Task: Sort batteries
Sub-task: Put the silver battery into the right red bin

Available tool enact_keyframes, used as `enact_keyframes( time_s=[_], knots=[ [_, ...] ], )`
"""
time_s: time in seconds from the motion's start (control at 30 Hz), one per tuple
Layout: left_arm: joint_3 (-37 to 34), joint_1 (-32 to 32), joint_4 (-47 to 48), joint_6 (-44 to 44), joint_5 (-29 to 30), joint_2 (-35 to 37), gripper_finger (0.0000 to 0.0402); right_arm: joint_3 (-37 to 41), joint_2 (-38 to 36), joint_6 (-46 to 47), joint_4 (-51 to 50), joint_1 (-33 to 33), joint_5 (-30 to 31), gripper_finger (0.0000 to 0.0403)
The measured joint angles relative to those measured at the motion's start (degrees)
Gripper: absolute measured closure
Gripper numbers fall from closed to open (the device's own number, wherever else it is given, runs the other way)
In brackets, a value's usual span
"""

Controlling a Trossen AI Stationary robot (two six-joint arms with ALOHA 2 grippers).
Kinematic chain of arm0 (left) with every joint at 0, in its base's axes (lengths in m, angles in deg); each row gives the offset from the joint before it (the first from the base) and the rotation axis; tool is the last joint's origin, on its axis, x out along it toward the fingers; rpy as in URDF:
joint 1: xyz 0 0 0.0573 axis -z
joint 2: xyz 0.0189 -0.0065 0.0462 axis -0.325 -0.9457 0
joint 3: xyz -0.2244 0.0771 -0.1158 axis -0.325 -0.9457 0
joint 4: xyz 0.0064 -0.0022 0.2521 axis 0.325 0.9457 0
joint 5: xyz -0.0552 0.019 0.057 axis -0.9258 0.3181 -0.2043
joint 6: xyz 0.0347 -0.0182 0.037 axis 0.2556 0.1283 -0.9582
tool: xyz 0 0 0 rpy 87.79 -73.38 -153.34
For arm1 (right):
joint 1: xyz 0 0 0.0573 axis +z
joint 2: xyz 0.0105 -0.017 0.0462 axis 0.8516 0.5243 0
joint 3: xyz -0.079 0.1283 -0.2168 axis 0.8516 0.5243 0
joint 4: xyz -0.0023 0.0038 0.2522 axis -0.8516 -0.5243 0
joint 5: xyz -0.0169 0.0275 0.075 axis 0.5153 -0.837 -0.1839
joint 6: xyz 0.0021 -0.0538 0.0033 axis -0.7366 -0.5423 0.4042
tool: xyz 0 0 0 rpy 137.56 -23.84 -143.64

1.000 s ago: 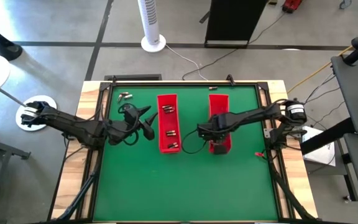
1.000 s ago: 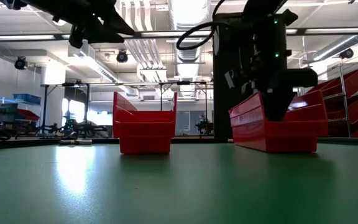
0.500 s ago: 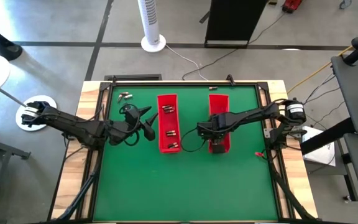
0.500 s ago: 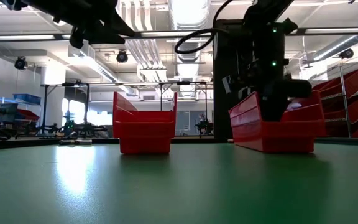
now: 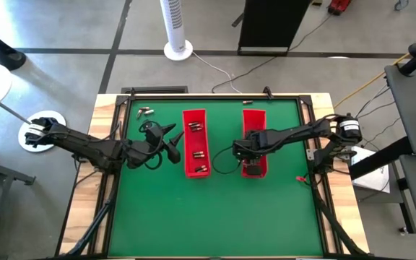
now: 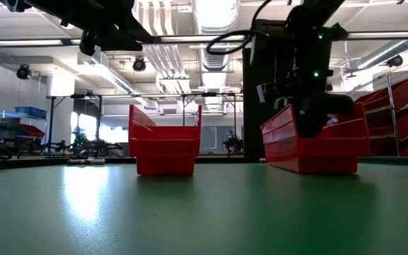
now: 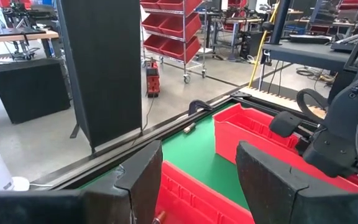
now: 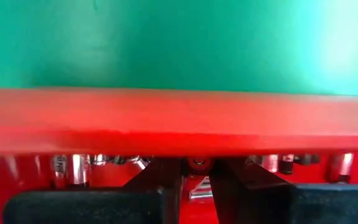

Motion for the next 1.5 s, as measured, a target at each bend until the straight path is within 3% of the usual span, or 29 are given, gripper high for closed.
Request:
enact_keyframes(
  time_s=[0.97, 1.33, 1.5],
  knots=[
    [0.0, 0.0, 0.72, 0.01, 0.0, 0.02, 0.0216, 4.89, -0.17, 1.42, 5.01, -0.2, -3.19, 0.035],
    [-0.02, 0.0, 0.79, 0.07, -0.1, 0.02, 0.0216, 5.21, 0.0, 1.28, 5.93, -0.2, -3.48, 0.0321],
    [-0.02, -0.02, 1.16, 0.34, -3.58, 0.04, 0.0216, 5.22, 0.0, 1.21, 5.96, -0.2, -3.46, 0.0324]
  ],
)
